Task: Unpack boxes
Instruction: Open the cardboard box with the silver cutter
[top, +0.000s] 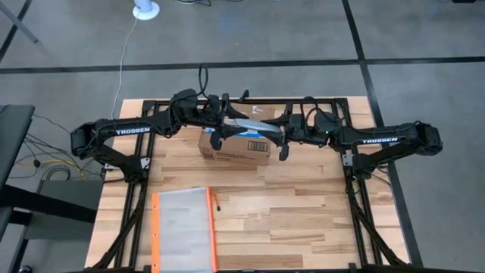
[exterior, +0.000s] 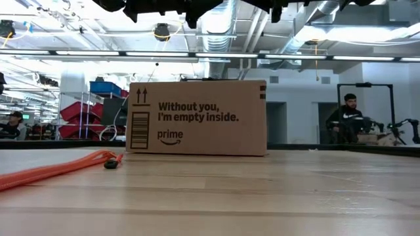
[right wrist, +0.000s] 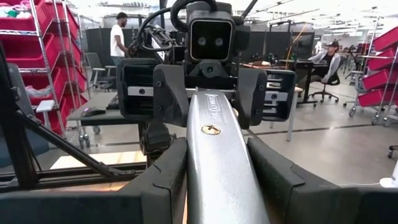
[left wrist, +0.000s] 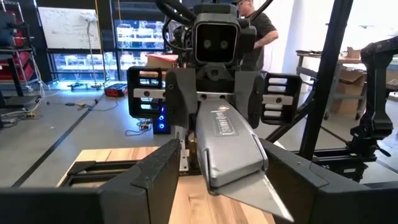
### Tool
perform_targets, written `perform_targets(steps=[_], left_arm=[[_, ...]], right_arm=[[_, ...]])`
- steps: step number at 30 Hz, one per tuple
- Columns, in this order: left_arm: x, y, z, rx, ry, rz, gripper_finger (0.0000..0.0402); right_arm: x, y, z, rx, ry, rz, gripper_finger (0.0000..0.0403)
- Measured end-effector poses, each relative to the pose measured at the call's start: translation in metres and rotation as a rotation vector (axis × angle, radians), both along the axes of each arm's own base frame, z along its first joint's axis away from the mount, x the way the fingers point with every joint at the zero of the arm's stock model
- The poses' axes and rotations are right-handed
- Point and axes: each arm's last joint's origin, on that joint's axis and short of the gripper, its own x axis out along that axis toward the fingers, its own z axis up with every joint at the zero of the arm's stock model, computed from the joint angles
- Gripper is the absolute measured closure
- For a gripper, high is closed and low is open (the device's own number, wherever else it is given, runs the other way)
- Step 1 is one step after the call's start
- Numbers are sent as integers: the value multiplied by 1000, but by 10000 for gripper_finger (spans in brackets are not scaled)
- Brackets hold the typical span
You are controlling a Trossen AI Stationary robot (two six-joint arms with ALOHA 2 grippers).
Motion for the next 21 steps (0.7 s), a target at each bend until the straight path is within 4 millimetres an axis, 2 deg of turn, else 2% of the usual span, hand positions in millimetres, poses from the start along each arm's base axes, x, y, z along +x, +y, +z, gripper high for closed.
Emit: perform_targets(steps=[12,21], left_arm=[[4,-12,0,14,-1,-20,214],[5,-12,-2,11,7,-14,214]], right_arm=[[7,0,-7,2,15,8,287],[7,0,-3,-5,-17,8,287]])
